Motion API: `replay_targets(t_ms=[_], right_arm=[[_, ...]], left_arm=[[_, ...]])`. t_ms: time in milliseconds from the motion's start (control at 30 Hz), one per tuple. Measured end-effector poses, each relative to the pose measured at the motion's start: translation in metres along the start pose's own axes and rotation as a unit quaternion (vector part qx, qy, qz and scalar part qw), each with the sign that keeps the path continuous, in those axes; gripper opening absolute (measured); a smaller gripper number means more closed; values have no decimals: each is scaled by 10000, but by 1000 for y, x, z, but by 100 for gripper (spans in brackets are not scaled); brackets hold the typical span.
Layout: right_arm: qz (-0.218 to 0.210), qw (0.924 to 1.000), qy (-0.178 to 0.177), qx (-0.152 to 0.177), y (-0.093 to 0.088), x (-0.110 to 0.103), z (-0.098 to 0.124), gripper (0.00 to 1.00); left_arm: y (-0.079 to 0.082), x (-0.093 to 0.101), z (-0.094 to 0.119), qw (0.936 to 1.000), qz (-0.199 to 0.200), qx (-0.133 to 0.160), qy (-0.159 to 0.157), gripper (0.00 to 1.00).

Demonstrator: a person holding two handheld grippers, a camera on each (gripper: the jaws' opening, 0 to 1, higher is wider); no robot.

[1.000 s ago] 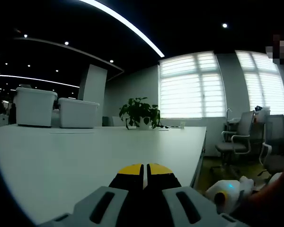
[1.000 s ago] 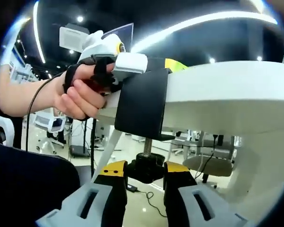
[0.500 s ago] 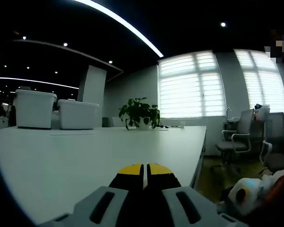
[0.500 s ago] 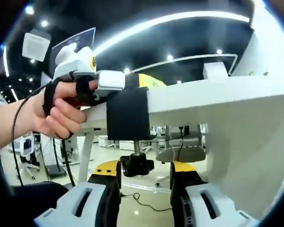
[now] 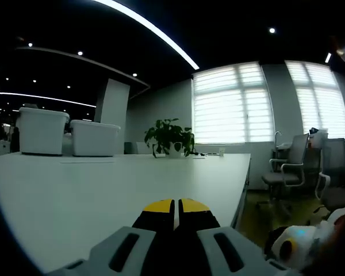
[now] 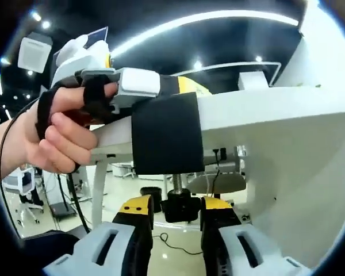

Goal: Clamp the fixed fixture on the desktop, loosen the retaining clip, secure it to the edge of the desk, and tighten the retaining clip.

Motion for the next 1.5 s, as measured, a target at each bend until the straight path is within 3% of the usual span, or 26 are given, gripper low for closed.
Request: replay_targets(t_ms=[233, 367, 533, 700, 767, 867, 1000, 1067, 1133, 1300, 1433, 1500], right_arm=[[182, 9995, 245, -56, 0, 4, -4, 25], [522, 9957, 762, -69, 2, 8, -6, 25], [1154, 9819, 1498, 67, 0, 16, -14, 25], [939, 9787, 1824, 2, 0, 22, -18, 25], [906, 9796, 1795, -7, 0, 23, -17, 25], [1424, 9746, 1729, 64, -1, 21, -17, 25], [1285, 9778, 1656, 16, -3, 20, -16, 26], [1017, 9839, 1470, -16, -6, 19, -11, 28], [941, 9907, 978, -142, -11, 21, -3, 33], [372, 9990, 156, -167, -20, 13, 24, 35], [827, 9965, 43, 109, -14, -5, 31, 35], [809, 9965, -114, 195, -7, -8, 27, 37]], left_arm=[[0, 0, 0, 10000, -10, 2, 3, 4], [0, 0, 0, 10000, -1, 3, 1, 4], [0, 0, 0, 10000, 8, 4, 2, 4], [0, 0, 0, 10000, 11, 4, 1, 4], [0, 0, 0, 10000, 18, 5, 1, 4], [0, 0, 0, 10000, 25, 4, -3, 4], [0, 0, 0, 10000, 33, 5, -2, 4], [0, 0, 0, 10000, 36, 6, -1, 4], [0, -1, 0, 10000, 31, 6, -1, 4], [0, 0, 0, 10000, 16, 5, -1, 4], [0, 0, 0, 10000, 27, 7, -2, 4], [0, 0, 0, 10000, 28, 8, -1, 4]])
Point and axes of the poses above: the point that each gripper's makers call its tool centre point, and the gripper's own axes: z roughly backward along the fingers, x roughly to its right, y roughly out of its top, the point moved 10 cm from there along z, roughly backward along the fingers, and after that the axes turned 13 degrees about -y, right-handed, at the moved point
